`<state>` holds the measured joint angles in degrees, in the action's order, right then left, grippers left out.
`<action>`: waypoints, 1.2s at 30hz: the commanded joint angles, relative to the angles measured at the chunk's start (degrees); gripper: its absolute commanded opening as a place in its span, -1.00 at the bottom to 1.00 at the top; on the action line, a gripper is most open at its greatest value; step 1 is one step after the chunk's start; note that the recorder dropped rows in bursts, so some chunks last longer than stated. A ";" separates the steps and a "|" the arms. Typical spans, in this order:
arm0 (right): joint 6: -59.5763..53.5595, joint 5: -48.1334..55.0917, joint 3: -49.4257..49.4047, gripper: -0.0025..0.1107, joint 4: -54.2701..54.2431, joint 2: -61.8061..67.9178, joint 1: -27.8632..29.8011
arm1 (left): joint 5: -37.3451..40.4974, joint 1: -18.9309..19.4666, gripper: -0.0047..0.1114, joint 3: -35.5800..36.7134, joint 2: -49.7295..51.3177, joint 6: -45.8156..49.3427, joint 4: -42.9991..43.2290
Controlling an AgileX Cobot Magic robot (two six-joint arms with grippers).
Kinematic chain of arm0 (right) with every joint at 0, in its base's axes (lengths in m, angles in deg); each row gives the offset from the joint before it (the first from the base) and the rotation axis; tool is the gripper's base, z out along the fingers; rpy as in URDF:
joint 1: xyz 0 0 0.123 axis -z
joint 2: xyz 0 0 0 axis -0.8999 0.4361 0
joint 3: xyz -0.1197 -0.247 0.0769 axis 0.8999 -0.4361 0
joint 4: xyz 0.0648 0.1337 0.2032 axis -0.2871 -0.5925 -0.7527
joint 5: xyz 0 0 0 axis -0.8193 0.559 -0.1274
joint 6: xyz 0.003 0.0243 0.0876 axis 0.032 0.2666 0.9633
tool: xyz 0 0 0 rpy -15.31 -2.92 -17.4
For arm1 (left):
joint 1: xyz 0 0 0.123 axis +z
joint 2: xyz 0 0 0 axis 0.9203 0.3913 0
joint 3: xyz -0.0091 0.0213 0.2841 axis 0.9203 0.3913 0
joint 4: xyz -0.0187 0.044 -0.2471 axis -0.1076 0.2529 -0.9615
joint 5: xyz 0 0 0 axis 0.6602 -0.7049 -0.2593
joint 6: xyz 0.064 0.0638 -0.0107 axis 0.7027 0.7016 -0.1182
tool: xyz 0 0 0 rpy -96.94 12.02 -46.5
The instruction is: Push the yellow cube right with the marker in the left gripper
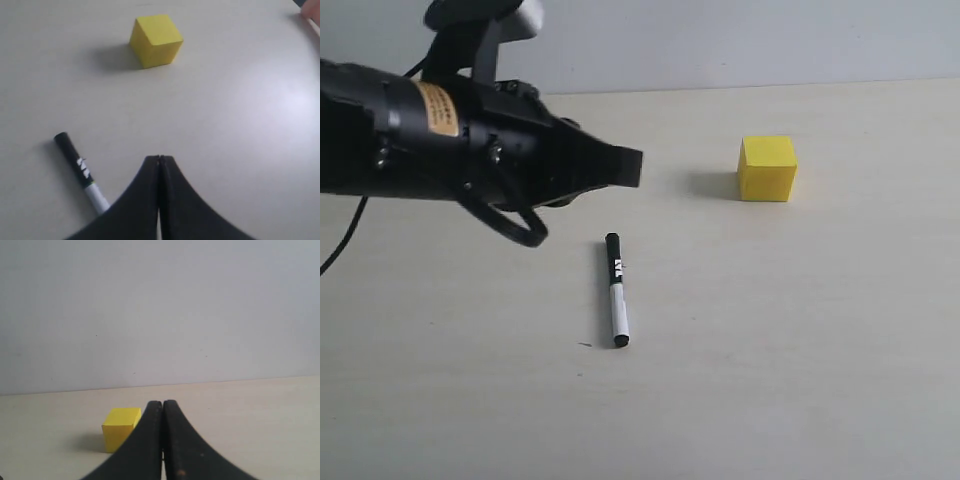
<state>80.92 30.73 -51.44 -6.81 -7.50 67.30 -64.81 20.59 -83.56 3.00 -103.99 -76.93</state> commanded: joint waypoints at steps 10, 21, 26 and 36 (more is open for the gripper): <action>-0.10 -0.10 -0.26 -0.96 0.19 -0.36 0.23 | -13.29 7.34 -0.92 22.76 -21.39 -5.31 -0.46; -0.09 -0.10 -0.26 -0.96 0.19 -0.36 0.23 | -14.66 26.48 -0.92 42.03 -51.49 -7.20 -0.46; -0.20 -0.10 -0.26 -0.96 0.19 -0.36 0.23 | -14.66 32.87 -0.92 47.57 -63.15 -6.96 -0.27; -0.20 -0.10 -0.26 -0.96 0.19 -0.36 0.23 | -8.81 41.31 -0.92 50.16 -75.07 -5.80 -0.27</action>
<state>80.92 30.73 -51.44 -6.81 -7.50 67.30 -75.96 60.48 -33.60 -70.31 -111.16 -77.05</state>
